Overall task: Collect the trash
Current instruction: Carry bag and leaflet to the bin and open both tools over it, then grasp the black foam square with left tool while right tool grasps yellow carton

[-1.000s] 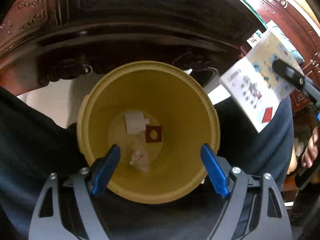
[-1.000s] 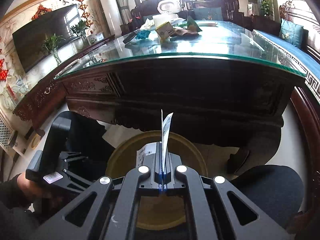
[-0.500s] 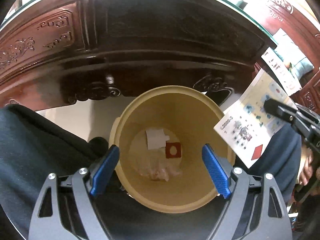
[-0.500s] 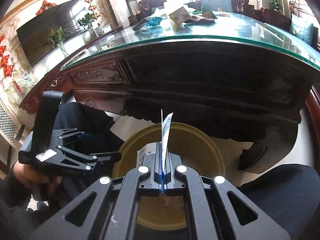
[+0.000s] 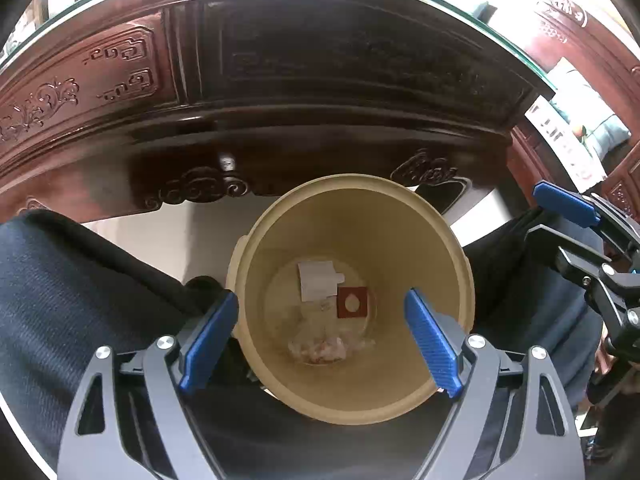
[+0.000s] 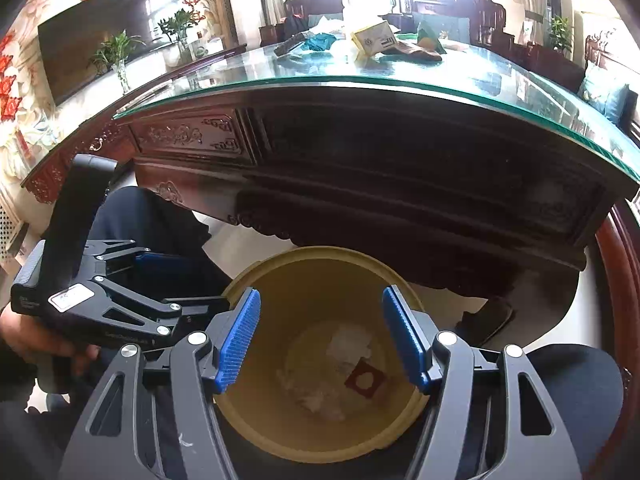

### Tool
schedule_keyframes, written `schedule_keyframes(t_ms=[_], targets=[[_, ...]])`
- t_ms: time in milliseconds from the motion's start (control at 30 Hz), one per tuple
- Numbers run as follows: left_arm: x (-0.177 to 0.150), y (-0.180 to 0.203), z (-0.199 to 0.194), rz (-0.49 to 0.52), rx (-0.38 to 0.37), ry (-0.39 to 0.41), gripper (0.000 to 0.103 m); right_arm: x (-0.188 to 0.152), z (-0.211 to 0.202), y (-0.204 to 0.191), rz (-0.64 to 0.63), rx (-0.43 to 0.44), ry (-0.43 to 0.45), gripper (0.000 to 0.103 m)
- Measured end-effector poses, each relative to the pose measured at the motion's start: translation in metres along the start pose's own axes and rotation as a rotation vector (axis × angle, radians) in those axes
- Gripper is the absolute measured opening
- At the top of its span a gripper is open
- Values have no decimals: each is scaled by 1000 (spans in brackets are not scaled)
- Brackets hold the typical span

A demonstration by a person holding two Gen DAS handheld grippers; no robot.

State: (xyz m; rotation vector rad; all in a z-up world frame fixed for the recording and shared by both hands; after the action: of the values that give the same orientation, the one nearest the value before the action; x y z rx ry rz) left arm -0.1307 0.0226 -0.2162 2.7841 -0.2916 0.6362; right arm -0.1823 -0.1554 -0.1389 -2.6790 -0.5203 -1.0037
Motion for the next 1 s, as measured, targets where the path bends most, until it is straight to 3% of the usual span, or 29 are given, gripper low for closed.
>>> schedule_keyframes(t_ms=[333,467,733,900,1000], targets=[[5,-2,0,-12,1,2,85,3,3,4,17,17,-3,61],[14,-2,-7,-23,3,33,87,6,3,2,12,49,13,67],[57,-2,-38,-31,44,167,94,34,-7,0,-29,33,131,94],[99,-4,-63,-21,90,277,98,64,-18,-2,-90,-47,241,95],[126,-8,-77,-13,137,345,99,83,-19,5,-62,-80,282,95]])
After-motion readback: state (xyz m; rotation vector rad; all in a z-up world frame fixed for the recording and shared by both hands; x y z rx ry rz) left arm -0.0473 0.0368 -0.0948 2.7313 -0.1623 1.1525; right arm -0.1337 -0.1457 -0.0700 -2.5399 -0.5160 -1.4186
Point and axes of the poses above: each gripper's, at about its wrist camera, not at the fingertips, and z roughly the way its jaws point, y to its right, x to its top, the point moved 1 cm from there along z, roughly the way its jaws point, and after that the axes turned 2 degrees about -z, right-handed, at the moved point
